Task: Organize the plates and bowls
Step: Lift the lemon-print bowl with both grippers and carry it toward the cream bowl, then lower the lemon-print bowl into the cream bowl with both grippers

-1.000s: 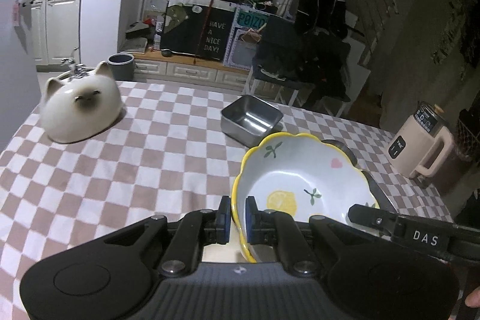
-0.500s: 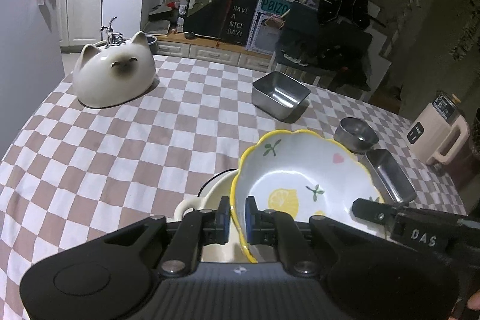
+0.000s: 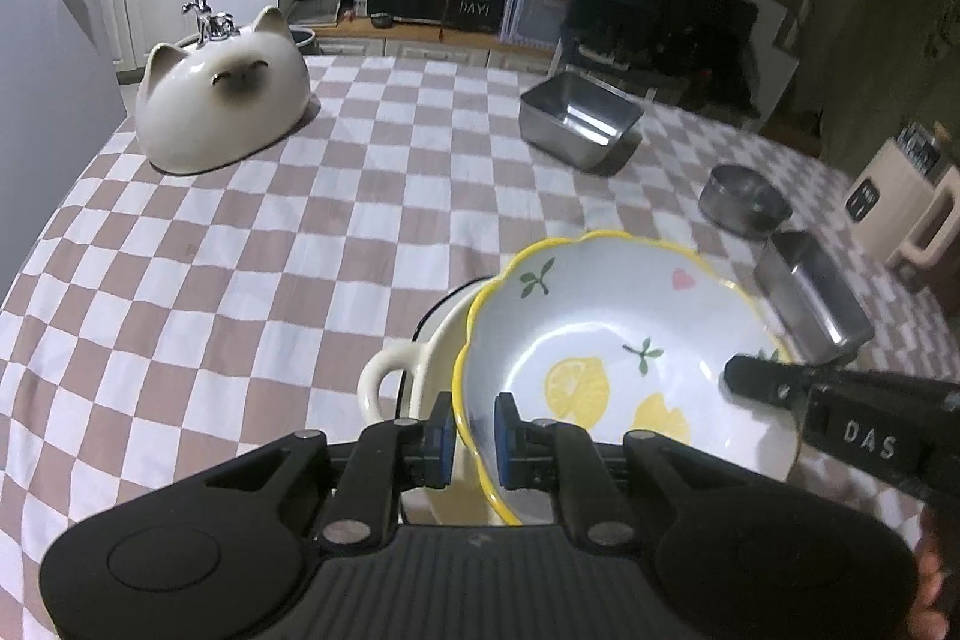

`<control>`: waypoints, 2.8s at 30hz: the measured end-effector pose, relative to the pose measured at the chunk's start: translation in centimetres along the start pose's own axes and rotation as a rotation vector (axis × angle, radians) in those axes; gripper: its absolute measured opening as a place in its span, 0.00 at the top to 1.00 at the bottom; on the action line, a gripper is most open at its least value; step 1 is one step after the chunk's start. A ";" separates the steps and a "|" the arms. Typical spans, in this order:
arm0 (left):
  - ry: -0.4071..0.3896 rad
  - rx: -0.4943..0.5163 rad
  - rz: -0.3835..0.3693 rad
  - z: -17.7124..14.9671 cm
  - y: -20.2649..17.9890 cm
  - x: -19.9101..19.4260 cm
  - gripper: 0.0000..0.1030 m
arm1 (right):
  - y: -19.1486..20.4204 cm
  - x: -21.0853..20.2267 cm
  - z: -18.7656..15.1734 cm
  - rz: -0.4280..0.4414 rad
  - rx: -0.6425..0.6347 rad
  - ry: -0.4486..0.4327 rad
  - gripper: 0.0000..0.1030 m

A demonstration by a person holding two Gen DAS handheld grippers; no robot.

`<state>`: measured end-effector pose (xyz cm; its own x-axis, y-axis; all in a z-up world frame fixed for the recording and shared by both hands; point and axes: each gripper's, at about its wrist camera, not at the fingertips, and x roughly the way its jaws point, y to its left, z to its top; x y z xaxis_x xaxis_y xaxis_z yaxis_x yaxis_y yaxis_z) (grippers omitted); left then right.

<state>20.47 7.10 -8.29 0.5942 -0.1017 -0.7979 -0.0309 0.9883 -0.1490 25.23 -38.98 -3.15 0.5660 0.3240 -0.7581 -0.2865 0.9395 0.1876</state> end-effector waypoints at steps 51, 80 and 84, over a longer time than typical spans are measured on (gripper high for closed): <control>0.090 0.083 0.013 -0.3 -0.7 2.7 0.75 | 0.8 3.2 -0.2 -0.044 0.009 0.170 0.67; 0.017 0.031 -0.053 -0.1 1.0 0.3 0.53 | 0.3 2.6 0.1 0.082 0.090 0.147 0.18; 0.006 0.026 -0.054 -0.2 1.2 -0.3 0.47 | 0.1 1.6 0.3 0.084 0.082 0.119 0.17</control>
<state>20.10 8.27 -8.33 0.5897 -0.1559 -0.7924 0.0224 0.9840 -0.1769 26.29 -38.31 -4.17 0.4455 0.3905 -0.8056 -0.2616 0.9174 0.3001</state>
